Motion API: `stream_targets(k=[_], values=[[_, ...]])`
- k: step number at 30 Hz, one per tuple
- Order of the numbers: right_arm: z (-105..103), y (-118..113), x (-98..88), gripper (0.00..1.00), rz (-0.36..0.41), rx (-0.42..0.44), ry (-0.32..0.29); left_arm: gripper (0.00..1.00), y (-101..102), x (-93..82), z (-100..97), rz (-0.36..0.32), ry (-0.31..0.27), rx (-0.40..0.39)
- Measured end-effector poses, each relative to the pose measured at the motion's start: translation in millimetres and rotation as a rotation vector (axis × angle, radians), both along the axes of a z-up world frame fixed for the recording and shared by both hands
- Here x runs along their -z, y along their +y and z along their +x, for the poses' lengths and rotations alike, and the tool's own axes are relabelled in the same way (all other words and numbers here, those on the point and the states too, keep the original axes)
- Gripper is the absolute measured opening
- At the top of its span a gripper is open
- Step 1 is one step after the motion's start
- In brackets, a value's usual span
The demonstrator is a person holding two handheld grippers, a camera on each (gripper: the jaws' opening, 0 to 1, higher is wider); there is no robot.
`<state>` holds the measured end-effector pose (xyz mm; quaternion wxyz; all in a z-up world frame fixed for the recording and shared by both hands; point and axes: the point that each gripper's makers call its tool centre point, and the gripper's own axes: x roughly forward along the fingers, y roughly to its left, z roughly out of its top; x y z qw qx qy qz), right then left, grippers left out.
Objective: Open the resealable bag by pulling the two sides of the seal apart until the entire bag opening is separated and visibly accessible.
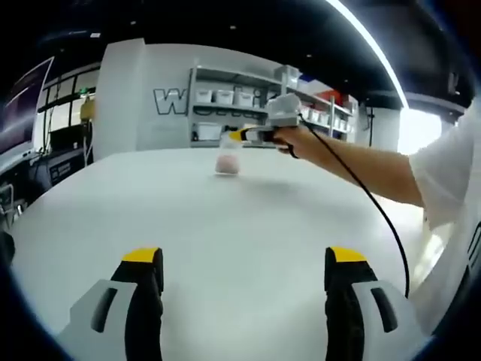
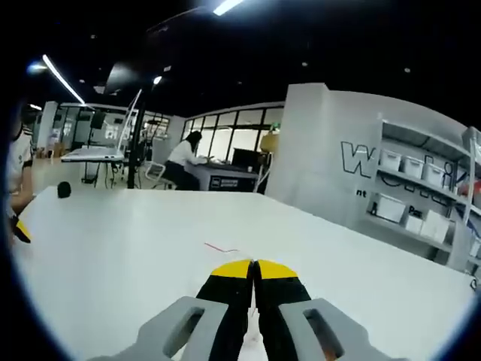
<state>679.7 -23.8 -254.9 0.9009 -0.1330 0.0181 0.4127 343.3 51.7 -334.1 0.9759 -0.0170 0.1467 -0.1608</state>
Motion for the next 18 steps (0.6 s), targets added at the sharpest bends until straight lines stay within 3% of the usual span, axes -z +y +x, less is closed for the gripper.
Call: stream_targets(k=[4,9,18], values=[[-1,3,6.7,0.00,-0.011,-0.007,-0.022,0.88,0,-0.6,-0.1,0.000,-0.002,0.002],[-12,1,15.0,0.00,-0.004,-0.009,-0.007,0.88,-2,-2.7,-1.4,-0.003,-0.007,0.009],[-43,-5,36.8,0.00,0.086,0.022,0.103,0.87,-3,-9.8,-0.4,-0.013,-0.026,0.015]])
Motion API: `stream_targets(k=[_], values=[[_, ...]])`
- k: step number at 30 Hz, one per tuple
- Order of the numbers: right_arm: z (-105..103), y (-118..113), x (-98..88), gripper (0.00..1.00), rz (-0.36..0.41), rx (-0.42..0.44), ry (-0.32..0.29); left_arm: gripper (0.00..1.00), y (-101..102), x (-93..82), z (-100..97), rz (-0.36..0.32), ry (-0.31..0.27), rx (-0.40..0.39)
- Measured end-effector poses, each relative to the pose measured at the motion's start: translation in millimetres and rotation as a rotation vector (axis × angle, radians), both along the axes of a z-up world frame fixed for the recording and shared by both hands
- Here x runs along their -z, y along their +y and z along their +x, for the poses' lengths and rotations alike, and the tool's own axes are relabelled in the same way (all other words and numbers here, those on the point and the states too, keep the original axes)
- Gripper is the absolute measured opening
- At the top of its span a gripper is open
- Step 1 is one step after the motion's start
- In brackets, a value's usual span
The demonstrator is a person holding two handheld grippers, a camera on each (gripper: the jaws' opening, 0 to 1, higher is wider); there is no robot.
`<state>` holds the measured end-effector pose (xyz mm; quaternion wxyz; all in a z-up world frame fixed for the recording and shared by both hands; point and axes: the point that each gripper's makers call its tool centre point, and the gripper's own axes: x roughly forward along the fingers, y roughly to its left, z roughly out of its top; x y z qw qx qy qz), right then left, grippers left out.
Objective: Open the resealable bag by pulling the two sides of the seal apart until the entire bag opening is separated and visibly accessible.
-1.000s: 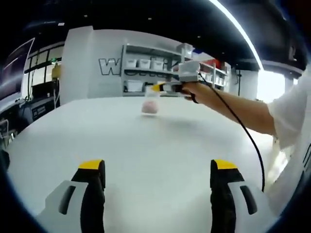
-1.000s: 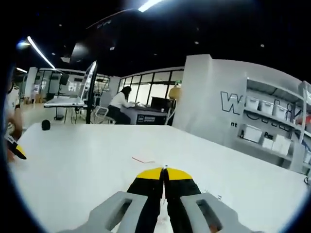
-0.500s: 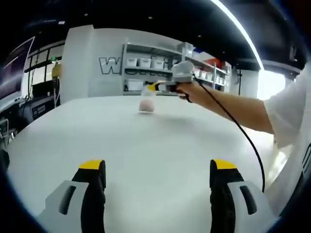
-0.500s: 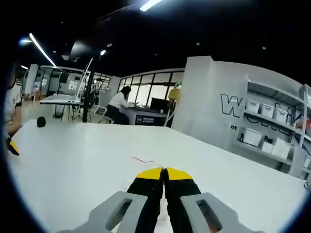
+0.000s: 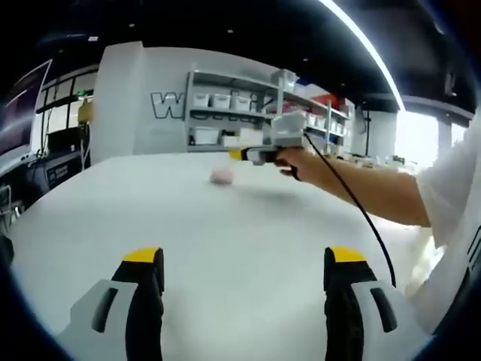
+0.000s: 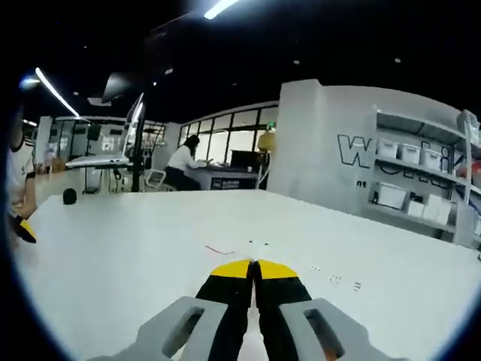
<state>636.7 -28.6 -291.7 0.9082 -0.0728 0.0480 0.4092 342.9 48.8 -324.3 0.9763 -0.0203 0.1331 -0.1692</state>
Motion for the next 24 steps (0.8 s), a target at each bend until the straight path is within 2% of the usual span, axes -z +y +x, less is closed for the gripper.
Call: stream_targets(k=[5,9,11,15,18,21,24], values=[[-15,-2,8.8,0.01,-0.003,0.013,0.022,0.87,-2,-2.0,1.6,-0.008,-0.009,0.009],[-42,-9,10.6,0.05,-0.057,0.030,0.017,0.86,-7,-1.9,1.8,-0.012,-0.014,0.023],[-37,-11,10.4,0.05,-0.058,0.035,0.011,0.86,-7,-2.1,1.4,-0.017,-0.017,0.027],[-64,-15,13.7,0.05,-0.082,0.040,0.000,0.86,-5,-1.7,2.0,-0.023,-0.018,0.023],[-68,-15,15.7,0.06,-0.087,0.045,-0.006,0.86,-5,-1.6,2.7,-0.027,-0.020,0.021],[-75,-13,20.1,0.13,-0.070,0.054,0.005,0.86,-6,-0.1,3.1,-0.026,-0.018,0.023],[-64,-20,27.1,0.27,-0.074,0.121,0.023,0.86,-7,1.3,2.7,-0.024,-0.014,0.028]])
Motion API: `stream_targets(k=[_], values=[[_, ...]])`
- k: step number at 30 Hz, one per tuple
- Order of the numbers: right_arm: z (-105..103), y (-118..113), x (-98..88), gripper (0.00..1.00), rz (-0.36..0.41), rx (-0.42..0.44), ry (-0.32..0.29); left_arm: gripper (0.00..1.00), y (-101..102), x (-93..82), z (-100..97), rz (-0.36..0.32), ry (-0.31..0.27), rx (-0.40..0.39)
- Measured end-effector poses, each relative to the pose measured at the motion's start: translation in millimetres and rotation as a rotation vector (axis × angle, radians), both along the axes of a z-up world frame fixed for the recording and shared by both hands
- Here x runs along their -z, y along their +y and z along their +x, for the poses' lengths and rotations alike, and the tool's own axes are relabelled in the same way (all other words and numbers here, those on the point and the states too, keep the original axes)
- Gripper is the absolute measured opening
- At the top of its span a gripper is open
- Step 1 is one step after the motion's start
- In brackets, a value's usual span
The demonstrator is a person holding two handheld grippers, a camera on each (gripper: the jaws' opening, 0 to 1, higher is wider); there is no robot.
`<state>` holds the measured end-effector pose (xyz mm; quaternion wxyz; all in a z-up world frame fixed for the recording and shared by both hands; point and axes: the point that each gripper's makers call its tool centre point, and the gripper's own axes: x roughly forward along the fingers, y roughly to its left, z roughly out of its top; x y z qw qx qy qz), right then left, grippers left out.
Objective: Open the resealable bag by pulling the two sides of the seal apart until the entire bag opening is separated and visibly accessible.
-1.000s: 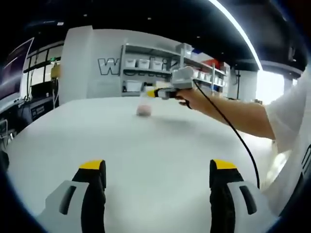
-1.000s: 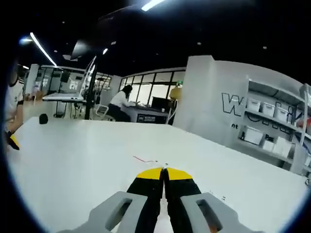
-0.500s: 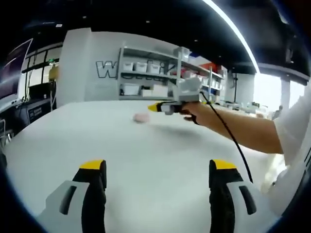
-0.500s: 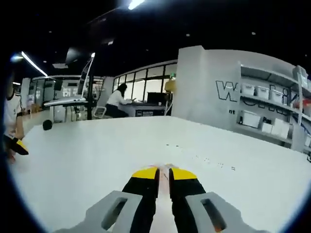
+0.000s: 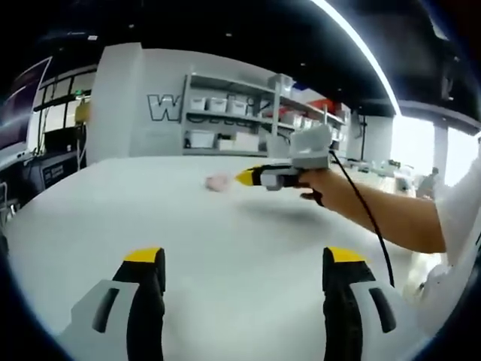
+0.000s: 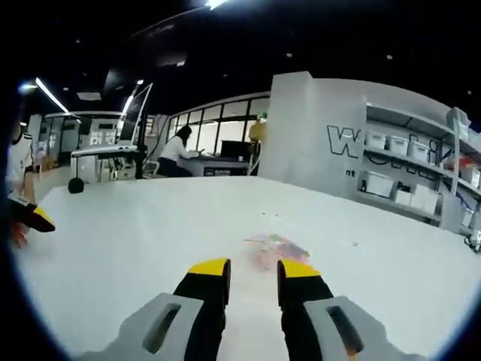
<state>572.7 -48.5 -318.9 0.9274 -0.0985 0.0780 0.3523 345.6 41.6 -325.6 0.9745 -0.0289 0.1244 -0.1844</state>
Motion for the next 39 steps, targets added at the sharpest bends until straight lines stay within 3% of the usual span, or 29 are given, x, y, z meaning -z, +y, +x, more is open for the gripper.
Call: stream_targets(k=[4,7,9,13,25,39], values=[[9,-3,-2.9,0.43,0.054,0.044,-0.005,0.86,0,-0.1,-0.5,0.000,0.001,0.000],[15,0,-5.4,0.72,0.063,0.080,-0.033,0.86,-1,-0.8,-0.3,-0.002,0.000,0.001],[17,2,-10.0,0.99,0.088,0.105,-0.063,0.86,-1,-1.4,-0.3,-0.003,-0.002,0.001],[13,8,-3.2,1.00,0.093,0.105,-0.030,0.86,-2,-1.7,-1.3,-0.005,-0.003,0.002],[0,12,-7.8,1.00,0.090,0.090,-0.041,0.85,-1,-2.2,-3.6,-0.003,-0.004,-0.001],[-10,1,-9.5,0.97,0.101,0.092,-0.039,0.85,-5,-0.2,-3.9,0.000,0.001,0.005]])
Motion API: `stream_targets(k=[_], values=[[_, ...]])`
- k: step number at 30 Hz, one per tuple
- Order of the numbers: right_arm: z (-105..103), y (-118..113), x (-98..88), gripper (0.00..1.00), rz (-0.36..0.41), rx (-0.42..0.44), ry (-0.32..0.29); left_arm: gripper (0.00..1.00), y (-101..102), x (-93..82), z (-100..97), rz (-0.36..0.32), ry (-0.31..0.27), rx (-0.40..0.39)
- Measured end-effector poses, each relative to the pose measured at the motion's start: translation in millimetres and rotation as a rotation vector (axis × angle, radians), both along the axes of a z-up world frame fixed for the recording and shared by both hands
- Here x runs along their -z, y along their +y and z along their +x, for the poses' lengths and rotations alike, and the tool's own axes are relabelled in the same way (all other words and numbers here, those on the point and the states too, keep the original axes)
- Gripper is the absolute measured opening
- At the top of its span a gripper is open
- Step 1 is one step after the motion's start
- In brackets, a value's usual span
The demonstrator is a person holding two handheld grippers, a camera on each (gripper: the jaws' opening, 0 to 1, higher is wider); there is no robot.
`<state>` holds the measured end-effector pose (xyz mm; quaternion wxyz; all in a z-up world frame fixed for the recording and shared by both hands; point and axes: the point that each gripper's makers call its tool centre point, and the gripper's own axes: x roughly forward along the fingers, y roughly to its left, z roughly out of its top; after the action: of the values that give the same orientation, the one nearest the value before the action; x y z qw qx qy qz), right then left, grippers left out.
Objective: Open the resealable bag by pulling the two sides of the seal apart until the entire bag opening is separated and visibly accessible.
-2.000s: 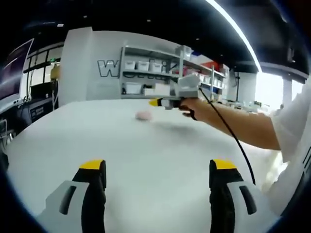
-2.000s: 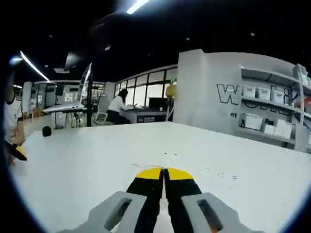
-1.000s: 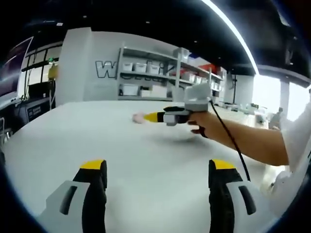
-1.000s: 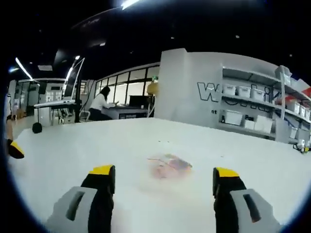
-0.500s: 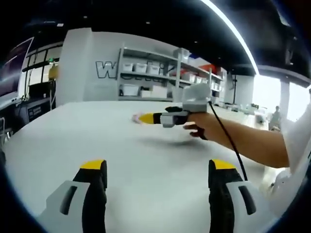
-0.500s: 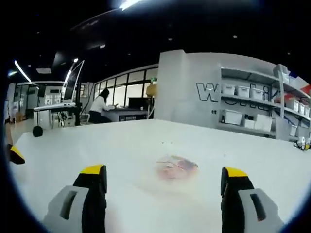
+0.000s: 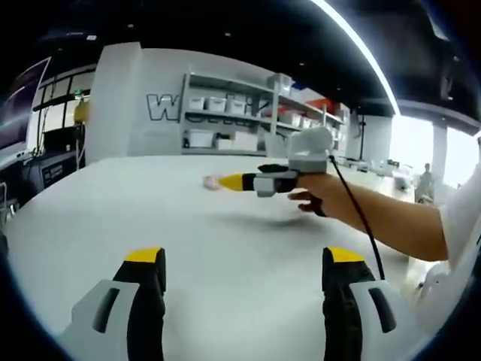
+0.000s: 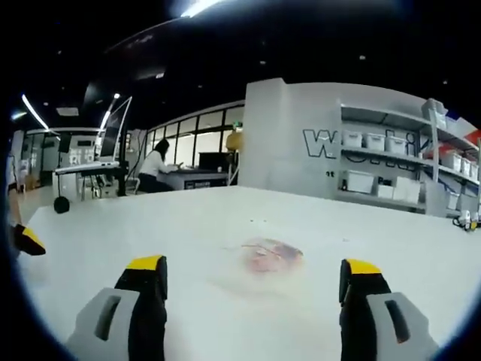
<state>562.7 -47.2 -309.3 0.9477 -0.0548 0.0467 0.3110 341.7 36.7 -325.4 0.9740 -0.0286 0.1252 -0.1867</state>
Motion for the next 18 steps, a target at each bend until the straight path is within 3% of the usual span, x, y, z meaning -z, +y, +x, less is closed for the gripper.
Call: stream_targets(k=[18], values=[[-14,1,-1.1,0.91,0.023,-0.017,0.012,0.84,0,0.6,-0.5,0.000,0.003,0.001]])
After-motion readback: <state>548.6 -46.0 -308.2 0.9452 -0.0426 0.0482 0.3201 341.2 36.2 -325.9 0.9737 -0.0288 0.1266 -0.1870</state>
